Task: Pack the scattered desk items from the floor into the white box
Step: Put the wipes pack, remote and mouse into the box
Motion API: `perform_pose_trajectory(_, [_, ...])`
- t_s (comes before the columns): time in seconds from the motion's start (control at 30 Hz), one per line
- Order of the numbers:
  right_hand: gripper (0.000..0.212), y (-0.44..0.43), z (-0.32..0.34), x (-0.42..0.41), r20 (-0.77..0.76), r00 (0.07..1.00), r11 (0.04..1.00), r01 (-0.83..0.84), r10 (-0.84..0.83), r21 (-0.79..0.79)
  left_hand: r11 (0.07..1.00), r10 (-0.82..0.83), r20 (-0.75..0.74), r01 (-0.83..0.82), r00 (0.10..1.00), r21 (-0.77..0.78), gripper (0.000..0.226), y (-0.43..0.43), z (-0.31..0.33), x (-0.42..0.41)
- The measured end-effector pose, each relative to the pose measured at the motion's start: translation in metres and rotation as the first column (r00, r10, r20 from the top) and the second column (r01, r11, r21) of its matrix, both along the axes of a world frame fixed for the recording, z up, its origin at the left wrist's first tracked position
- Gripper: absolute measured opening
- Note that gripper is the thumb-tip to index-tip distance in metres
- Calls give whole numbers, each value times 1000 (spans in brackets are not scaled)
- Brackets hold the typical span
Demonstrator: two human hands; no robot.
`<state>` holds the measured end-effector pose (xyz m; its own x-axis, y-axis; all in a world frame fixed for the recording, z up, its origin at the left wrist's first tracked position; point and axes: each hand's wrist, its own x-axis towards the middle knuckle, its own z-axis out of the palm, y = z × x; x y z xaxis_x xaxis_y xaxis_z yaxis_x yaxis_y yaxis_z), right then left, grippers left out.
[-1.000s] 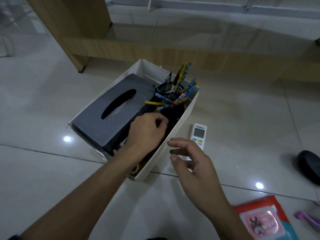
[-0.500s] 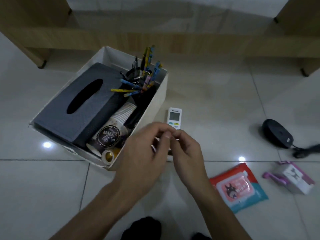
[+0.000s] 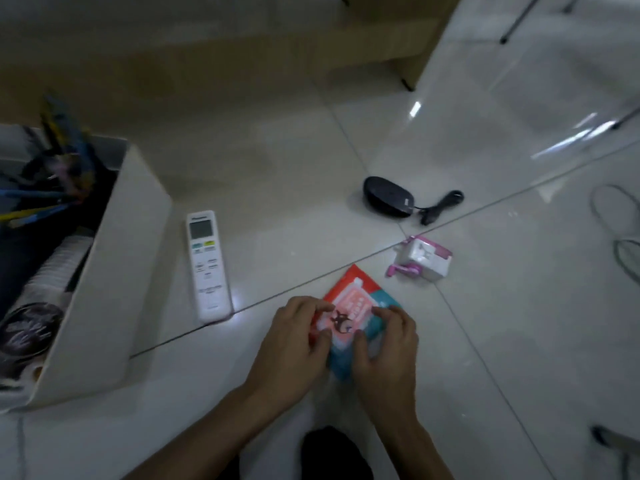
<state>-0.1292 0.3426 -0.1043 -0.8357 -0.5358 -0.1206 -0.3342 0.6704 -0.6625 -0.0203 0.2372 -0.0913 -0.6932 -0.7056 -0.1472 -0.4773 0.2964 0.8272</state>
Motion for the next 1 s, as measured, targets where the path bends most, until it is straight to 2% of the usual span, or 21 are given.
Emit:
perform_pose_trajectory(0.1, [39,4,-3,-5,101,993,996,-45,53,-78,997,-69,75,67,995,22,52,-1,-6,-14])
perform_pose_trajectory(0.2, [40,0,-2,-10,172,980,987,-71,96,-145,992,-1,106,-13,994,129,67,-6,-11,-18])
perform_pose_trajectory(0.27, [43,-4,-2,-12,197,976,988,-68,95,-142,982,14,133,-39,991,187,70,-11,-14,-17])
perform_pose_trajectory(0.33, [41,-5,-1,-16,232,970,989,-41,73,-141,977,5,159,-38,987,208,63,-14,-15,-16])
perform_pose_trajectory(0.4, [39,-4,2,-28,152,988,992,-2,22,-130,984,19,152,-45,988,170,54,-15,-14,-17])
perform_pose_trajectory(0.47, [47,-7,7,-50,-64,996,997,55,-58,-58,993,27,148,-43,989,111,53,-16,-10,-20])
perform_pose_trajectory(0.53, [62,-15,11,-83,-246,966,995,95,-82,39,999,7,154,-14,988,41,56,-18,-7,-26])
perform_pose_trajectory(0.6, [75,-25,12,-117,-249,968,981,71,-24,181,997,-40,170,49,985,-53,54,-23,-5,-34])
perform_pose_trajectory(0.67, [82,-31,7,-139,-159,987,961,8,37,277,993,-75,173,89,982,-78,47,-26,1,-45])
perform_pose_trajectory(0.77, [73,-36,2,-138,-71,997,991,8,2,133,997,-71,120,71,990,9,36,-27,12,-61])
perform_pose_trajectory(0.83, [68,-38,8,-118,3,999,999,44,-44,1,990,-18,78,7,997,142,32,-26,23,-69])
perform_pose_trajectory(0.93, [58,-42,22,-76,112,993,978,51,-29,-200,886,92,0,-81,996,456,49,-25,41,-74])
perform_pose_trajectory(1.0, [57,-48,34,-49,108,993,956,-15,49,-291,843,169,-72,-106,983,527,54,-27,53,-68])
